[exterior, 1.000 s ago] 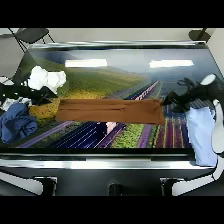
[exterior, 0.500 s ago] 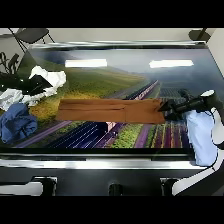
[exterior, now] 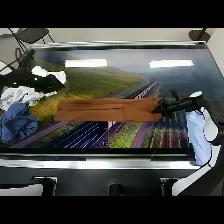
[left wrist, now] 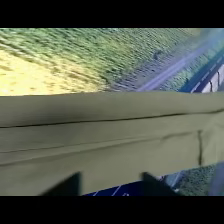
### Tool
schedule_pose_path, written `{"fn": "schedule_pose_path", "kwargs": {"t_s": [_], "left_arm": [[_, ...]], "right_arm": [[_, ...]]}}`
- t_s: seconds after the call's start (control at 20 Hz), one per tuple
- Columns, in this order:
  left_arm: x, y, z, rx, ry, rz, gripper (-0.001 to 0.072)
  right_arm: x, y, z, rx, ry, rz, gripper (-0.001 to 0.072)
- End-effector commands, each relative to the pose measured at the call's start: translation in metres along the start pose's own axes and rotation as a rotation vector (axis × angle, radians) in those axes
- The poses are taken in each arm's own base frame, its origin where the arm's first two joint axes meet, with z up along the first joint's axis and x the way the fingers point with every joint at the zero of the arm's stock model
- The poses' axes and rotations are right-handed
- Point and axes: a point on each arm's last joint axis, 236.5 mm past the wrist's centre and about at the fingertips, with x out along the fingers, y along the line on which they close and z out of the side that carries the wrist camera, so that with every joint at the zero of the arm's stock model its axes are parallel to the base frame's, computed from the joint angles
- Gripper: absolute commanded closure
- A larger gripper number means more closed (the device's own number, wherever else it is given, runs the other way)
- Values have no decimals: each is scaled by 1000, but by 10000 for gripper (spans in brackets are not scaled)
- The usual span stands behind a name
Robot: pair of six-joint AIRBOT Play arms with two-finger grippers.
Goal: Fold the shirts.
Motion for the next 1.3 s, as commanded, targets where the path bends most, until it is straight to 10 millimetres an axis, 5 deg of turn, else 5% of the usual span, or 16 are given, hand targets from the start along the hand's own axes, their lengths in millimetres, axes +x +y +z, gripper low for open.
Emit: {"fn": "schedule_pose_path", "kwargs": {"t_s": [0.0,0.15,0.35,0.5,0.65,0.75,0.9,1.05,1.15,1.25], "left_arm": [[33,-41,-17,120,50,-41,675],[95,-84,-53,182,116,-88,676],[188,-145,-106,132,213,-201,676],[229,-168,-138,-3,310,-287,675],[248,-180,-158,-50,361,-344,676],[250,-215,-170,-72,379,-464,676],[255,-279,-204,-133,423,-625,677],[269,-302,-238,-119,451,-635,677],[261,-297,-212,-111,394,-645,678],[238,-272,-163,-60,293,-613,679]], "right_arm": [[-12,38,-6,-39,-31,-14,678],[-43,79,-23,-143,-97,-101,680],[-71,135,-72,-287,-145,-231,680],[-94,173,-116,-380,-191,-284,680],[-130,205,-155,-424,-293,-275,680],[-150,219,-175,-433,-357,-252,680],[-158,222,-205,-436,-331,-246,680],[-162,224,-209,-442,-346,-242,680],[-157,221,-204,-442,-325,-246,681],[-142,230,-193,-461,-293,-197,682]]}}
